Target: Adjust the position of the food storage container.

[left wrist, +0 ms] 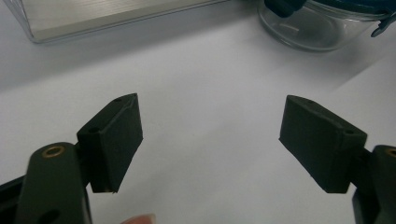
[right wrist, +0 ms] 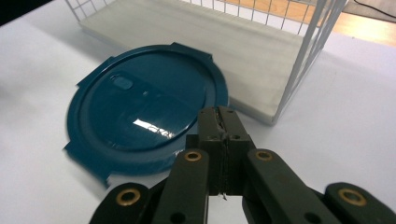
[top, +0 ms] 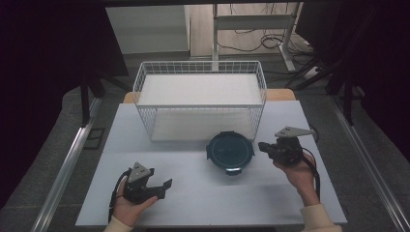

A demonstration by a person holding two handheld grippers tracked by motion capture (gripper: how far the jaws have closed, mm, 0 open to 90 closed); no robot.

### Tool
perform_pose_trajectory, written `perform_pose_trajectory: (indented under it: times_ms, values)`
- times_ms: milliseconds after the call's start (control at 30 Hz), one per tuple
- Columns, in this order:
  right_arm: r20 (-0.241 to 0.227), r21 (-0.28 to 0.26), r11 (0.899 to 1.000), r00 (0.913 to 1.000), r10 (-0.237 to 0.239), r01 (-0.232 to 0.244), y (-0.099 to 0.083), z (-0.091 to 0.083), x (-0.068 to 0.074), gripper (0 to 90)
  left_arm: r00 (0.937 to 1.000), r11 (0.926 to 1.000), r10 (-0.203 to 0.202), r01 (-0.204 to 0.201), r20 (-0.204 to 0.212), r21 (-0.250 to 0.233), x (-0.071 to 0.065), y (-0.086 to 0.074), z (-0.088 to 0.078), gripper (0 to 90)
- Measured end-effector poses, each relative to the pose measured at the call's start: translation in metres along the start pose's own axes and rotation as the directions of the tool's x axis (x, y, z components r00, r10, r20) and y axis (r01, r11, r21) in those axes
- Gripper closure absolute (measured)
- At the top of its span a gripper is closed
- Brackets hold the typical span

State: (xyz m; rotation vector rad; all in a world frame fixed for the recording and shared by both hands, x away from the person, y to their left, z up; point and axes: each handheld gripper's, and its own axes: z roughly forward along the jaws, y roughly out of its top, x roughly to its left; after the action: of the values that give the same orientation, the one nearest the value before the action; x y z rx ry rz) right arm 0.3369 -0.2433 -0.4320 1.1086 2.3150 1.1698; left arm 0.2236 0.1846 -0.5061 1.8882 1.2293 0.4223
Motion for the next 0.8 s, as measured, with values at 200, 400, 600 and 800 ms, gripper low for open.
perform_pose_trajectory:
  times_ms: [200, 400, 600, 800]
  values:
    - [0.011, 0.019, 0.999, 0.9991, -0.042, 0.041, 0.019, 0.021, -0.001, 89.5, 1.0, 1.0, -0.007, 0.007, -0.006, -0.006, 0.001, 0.0, -0.001, 21.4]
    - [0.035, 0.054, 0.995, 0.996, -0.082, 0.08, 0.033, 0.048, -0.002, 89.6, 1.0, 1.0, -0.006, 0.006, -0.007, 0.0, 0.002, -0.001, 0.0, 21.4]
    - [0.068, 0.101, 0.99, 0.9921, -0.105, 0.098, 0.034, 0.073, -0.006, 89.6, 1.0, 1.0, -0.006, 0.006, -0.007, -0.002, 0.002, -0.002, 0.0, 21.4]
    - [0.081, 0.124, 0.986, 0.9891, -0.123, 0.112, 0.033, 0.084, -0.009, 89.6, 0.9999, 0.9999, -0.01, 0.01, -0.01, -0.003, 0.004, -0.002, -0.001, 21.4]
